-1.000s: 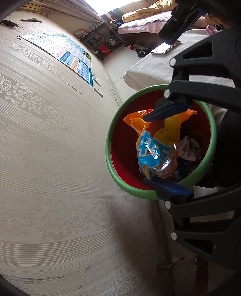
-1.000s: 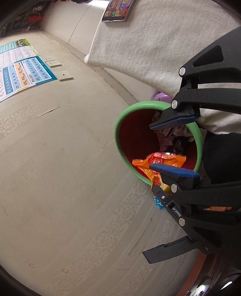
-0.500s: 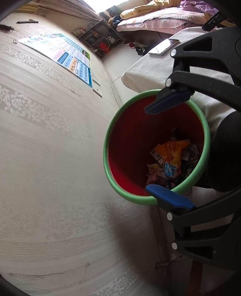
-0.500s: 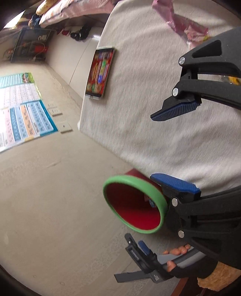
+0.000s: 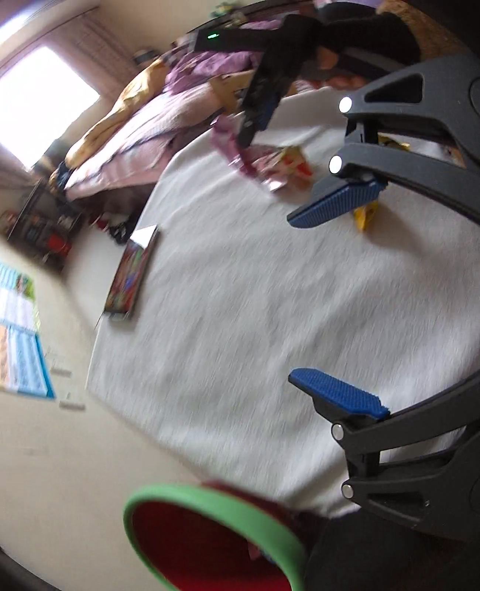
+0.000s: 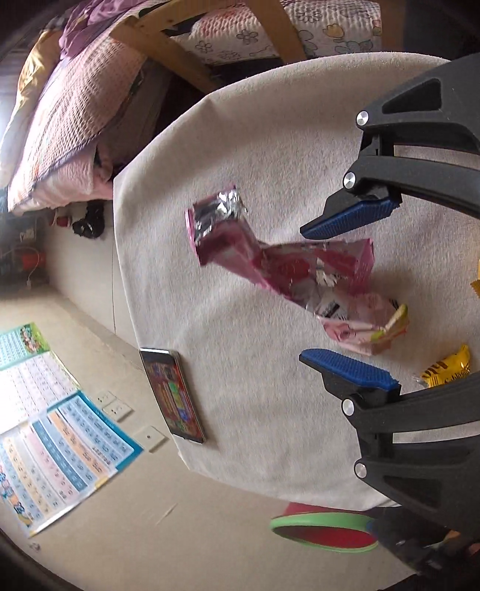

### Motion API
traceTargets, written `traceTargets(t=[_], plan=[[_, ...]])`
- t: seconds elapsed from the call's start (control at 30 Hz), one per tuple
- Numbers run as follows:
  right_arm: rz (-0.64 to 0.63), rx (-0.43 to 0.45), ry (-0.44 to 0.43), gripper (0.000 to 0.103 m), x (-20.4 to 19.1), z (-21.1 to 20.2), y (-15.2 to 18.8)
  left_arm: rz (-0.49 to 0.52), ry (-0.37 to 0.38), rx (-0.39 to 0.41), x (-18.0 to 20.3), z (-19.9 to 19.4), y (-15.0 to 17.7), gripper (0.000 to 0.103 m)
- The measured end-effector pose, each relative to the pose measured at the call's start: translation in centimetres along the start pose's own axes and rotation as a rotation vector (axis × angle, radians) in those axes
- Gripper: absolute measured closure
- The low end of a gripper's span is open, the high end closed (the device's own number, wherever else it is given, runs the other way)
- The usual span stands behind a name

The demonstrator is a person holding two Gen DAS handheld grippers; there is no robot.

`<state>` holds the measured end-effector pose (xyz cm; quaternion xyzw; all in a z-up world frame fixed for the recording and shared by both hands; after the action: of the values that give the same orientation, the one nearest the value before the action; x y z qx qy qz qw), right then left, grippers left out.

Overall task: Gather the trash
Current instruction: 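Grasp a yellow wrapper with the left tool while the right tool grasps the pink foil wrapper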

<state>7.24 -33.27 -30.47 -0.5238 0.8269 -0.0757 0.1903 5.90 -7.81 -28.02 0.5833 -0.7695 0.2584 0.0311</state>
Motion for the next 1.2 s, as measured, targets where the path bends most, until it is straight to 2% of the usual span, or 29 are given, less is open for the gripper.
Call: traceTargets(t=[0.1,0.23,0.3,0.33,0.4,0.43,0.47,0.6,0.7,0.8,0.87,0.9,0.93,1.0,1.03,1.07,1.2], plan=[[0.048,-0.013,-0.003,0.043,1.2,1.1,-0.2,0.147,0.059,-0.1,5.3,3.2,2.2,0.028],[0.081,-0.023,-0.007,0.043,2.0,2.3,-0.6,0.286,0.067,-0.211,8.8,7.0,5.1,0.03],[0.094,-0.023,-0.008,0.043,2.2,2.9,-0.8,0.301,0.058,-0.259,9.1,8.4,6.2,0.041],[0.101,-0.023,-0.009,0.043,2.2,3.1,-0.9,0.297,0.055,-0.277,8.9,8.9,6.6,0.05],[0.114,-0.029,-0.021,0.043,2.3,3.5,-0.9,0.288,0.047,-0.263,8.5,8.8,6.5,0.063],[0.118,-0.033,-0.027,0.043,2.3,3.6,-0.8,0.278,0.045,-0.27,8.3,8.8,6.7,0.077],[0.118,-0.034,-0.029,0.043,2.2,3.7,-0.8,0.261,0.037,-0.268,7.8,8.8,6.6,0.085],[0.099,-0.039,-0.03,0.043,1.7,3.8,-0.7,0.211,0.015,-0.24,5.8,8.1,6.0,0.092],[0.111,-0.031,-0.03,0.045,2.0,3.8,-0.7,0.198,0.005,-0.215,5.1,7.4,5.5,0.093],[0.128,-0.046,-0.056,0.057,2.0,4.0,-0.5,0.177,0.0,-0.198,4.2,6.6,5.1,0.093],[0.108,-0.059,-0.048,0.071,1.8,4.2,-0.3,0.162,0.001,-0.196,3.6,6.3,5.0,0.092],[0.095,-0.055,-0.045,0.072,1.7,4.1,-0.3,0.156,0.001,-0.194,3.3,6.0,4.7,0.092],[0.082,-0.048,-0.042,0.078,1.5,4.0,-0.4,0.152,0.003,-0.192,3.0,5.7,4.6,0.091],[0.059,-0.021,-0.037,0.083,1.2,3.4,-0.8,0.145,0.01,-0.182,2.9,5.2,4.4,0.08],[0.055,-0.003,-0.035,0.084,1.2,3.1,-1.0,0.141,0.013,-0.172,3.0,4.9,4.2,0.064],[0.055,0.017,-0.035,0.084,1.2,2.7,-1.3,0.139,0.022,-0.161,2.9,4.5,4.2,0.052],[0.07,0.067,-0.045,0.084,1.4,1.5,-2.0,0.157,0.083,-0.145,3.8,3.0,4.7,0.042]])
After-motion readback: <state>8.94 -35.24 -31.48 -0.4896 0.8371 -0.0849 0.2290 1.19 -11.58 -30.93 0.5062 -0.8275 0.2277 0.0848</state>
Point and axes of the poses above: each gripper's, at about its wrist camera, not at the fingertips, and z roughly the way its jaws point, x to its right, y to its underside, the point moved 9 cm from there along z, roughly the way its jaws point, and after that the axes turned 5 degrees about -x, right-handed, at the moved point
